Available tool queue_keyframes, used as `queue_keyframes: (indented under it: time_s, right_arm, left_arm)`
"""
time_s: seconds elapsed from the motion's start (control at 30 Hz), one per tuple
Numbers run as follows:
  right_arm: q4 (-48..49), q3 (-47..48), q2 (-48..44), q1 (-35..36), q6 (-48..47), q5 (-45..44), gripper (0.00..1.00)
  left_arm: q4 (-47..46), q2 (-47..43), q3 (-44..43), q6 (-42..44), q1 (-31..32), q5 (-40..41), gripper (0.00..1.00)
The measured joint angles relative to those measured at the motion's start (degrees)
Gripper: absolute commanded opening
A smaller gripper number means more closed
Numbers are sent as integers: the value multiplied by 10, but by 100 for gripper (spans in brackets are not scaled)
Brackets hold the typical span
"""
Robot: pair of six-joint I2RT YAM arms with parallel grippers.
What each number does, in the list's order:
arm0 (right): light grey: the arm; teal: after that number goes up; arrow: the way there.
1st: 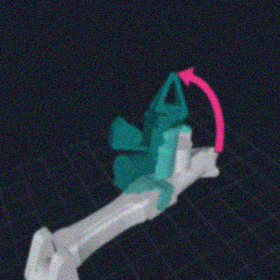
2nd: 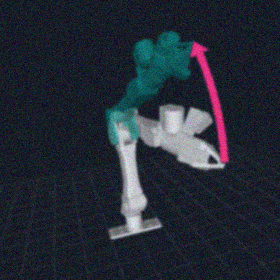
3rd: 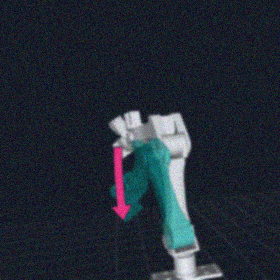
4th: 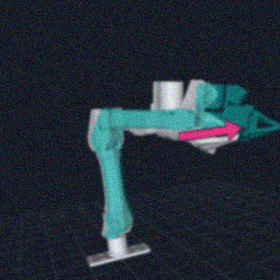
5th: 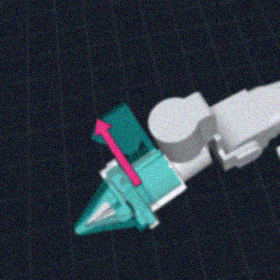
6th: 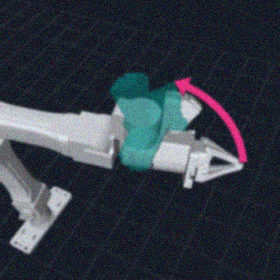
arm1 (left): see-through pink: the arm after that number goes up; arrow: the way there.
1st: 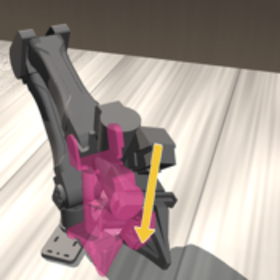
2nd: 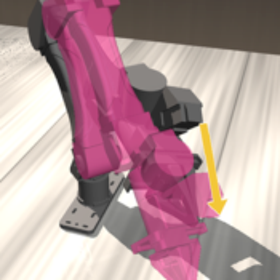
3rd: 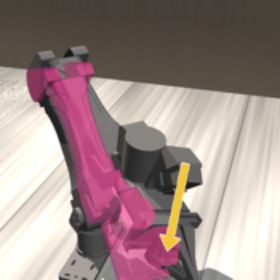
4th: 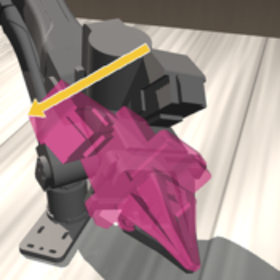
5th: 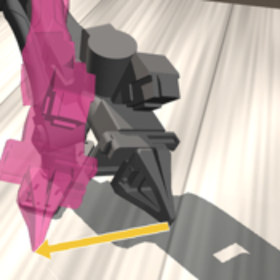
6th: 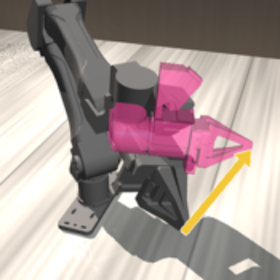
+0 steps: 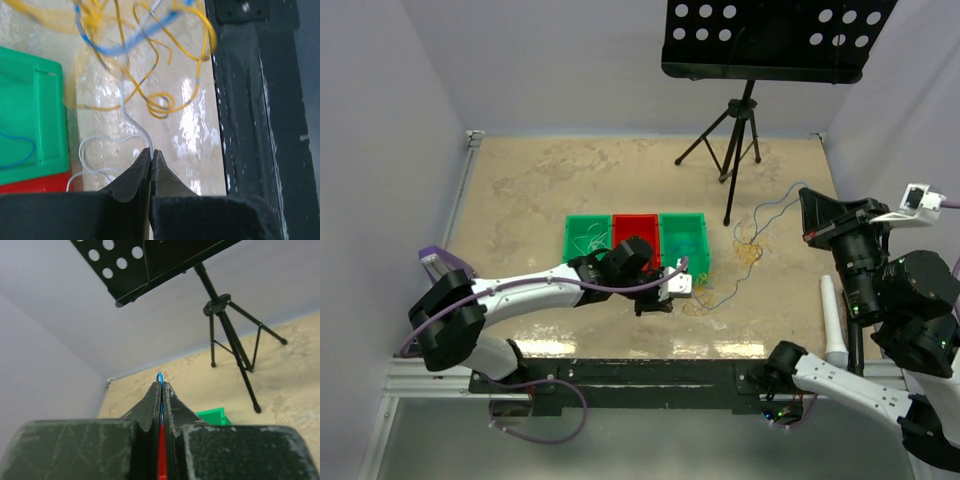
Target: Untangle the cables
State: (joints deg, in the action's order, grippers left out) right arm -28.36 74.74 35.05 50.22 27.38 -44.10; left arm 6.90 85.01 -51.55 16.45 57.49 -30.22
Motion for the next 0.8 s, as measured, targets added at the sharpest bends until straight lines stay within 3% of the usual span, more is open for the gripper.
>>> queue_keyframes:
  time_s: [0.5, 0.8]
  right_arm:
    - [-29, 23, 88, 0, -26, -185, 0]
    - [-35, 37, 118, 0, -42, -247, 0]
  left_arm:
    - [285, -169, 83, 276, -1, 65, 0]
    - [389, -266, 132, 363, -1, 121, 0]
